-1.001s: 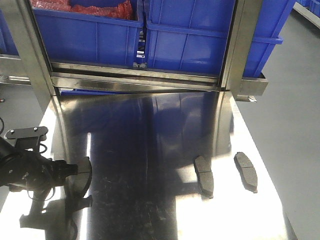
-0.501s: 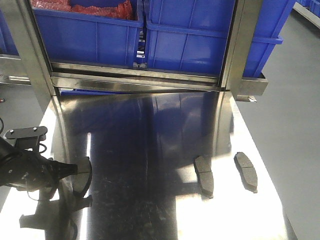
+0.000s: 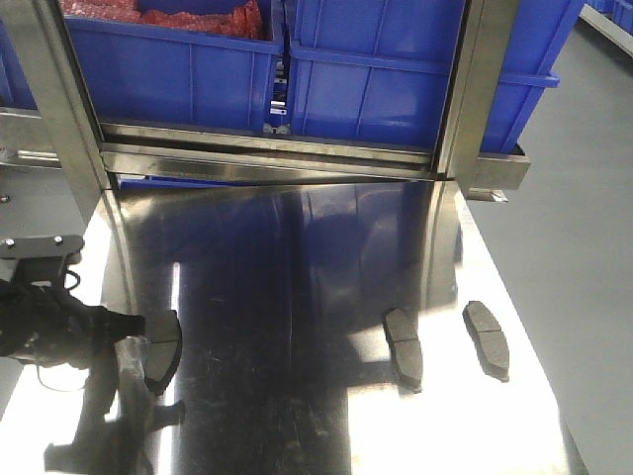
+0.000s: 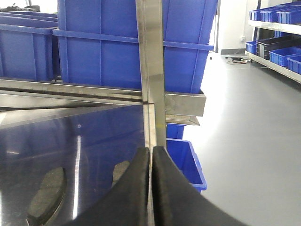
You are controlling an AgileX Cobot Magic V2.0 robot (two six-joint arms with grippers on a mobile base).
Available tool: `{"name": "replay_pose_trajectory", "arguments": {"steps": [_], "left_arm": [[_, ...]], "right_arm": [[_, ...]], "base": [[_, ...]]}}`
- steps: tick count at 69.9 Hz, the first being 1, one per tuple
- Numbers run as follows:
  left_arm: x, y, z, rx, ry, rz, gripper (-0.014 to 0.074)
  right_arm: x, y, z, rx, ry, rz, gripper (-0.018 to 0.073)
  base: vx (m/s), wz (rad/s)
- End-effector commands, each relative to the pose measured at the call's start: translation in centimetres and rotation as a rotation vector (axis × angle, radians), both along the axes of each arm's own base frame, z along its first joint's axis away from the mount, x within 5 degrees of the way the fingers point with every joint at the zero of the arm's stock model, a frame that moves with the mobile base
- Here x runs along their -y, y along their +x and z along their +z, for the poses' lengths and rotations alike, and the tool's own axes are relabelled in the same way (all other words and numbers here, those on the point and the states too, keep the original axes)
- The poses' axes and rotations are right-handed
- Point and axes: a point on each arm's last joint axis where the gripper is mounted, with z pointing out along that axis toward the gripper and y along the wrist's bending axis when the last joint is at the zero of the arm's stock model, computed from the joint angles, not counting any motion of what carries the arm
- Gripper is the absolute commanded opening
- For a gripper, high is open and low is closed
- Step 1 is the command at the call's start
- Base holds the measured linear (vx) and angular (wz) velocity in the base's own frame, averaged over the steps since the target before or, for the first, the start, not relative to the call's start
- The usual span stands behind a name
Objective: Move and align brake pads A on conveyor
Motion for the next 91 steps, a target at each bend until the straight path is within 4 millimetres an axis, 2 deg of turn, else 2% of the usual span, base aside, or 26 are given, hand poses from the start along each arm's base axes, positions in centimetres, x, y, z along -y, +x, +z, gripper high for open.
{"name": "replay_pose_trajectory", "arguments": {"steps": [1, 12, 34, 55, 61, 75, 91], "left_arm": [[0.0, -0.3, 3.6, 0.126, -0.007, -0.032, 0.0127], [-0.6, -1.8, 5.9, 0.160, 0.026, -0.048, 0.0127], [-1.5, -4.7, 9.2, 0.227, 0.053, -0.059, 0.0127], [-2.8, -9.9, 9.0, 0.297, 0.053, -0.075, 0.0127], [-3.1, -11.0, 9.5, 0.332, 0.047, -0.069, 0.0127], [-3.5, -12.4, 10.6, 0.394, 0.037, -0.059, 0.0127], [-3.6, -12.8, 11.0, 0.419, 0.032, -0.057, 0.0127]], "right_arm": [[0.0, 0.0, 0.1, 0.068, -0.003, -0.003, -0.0003], [0.0, 0.0, 0.1, 0.068, -0.003, -0.003, -0.0003], [0.0, 0.0, 0.1, 0.068, -0.003, -0.003, -0.0003], [0.0, 0.0, 0.1, 0.068, -0.003, -0.003, -0.0003], [0.0, 0.0, 0.1, 0.068, -0.003, -0.003, -0.0003], [0.0, 0.0, 0.1, 0.068, -0.003, -0.003, -0.0003], [0.0, 0.0, 0.1, 0.068, -0.003, -0.003, -0.0003]], "base": [[0.00, 0.00], [0.00, 0.00], [0.00, 0.00], [0.00, 0.00], [0.00, 0.00], [0.00, 0.00], [0.00, 0.00]]}}
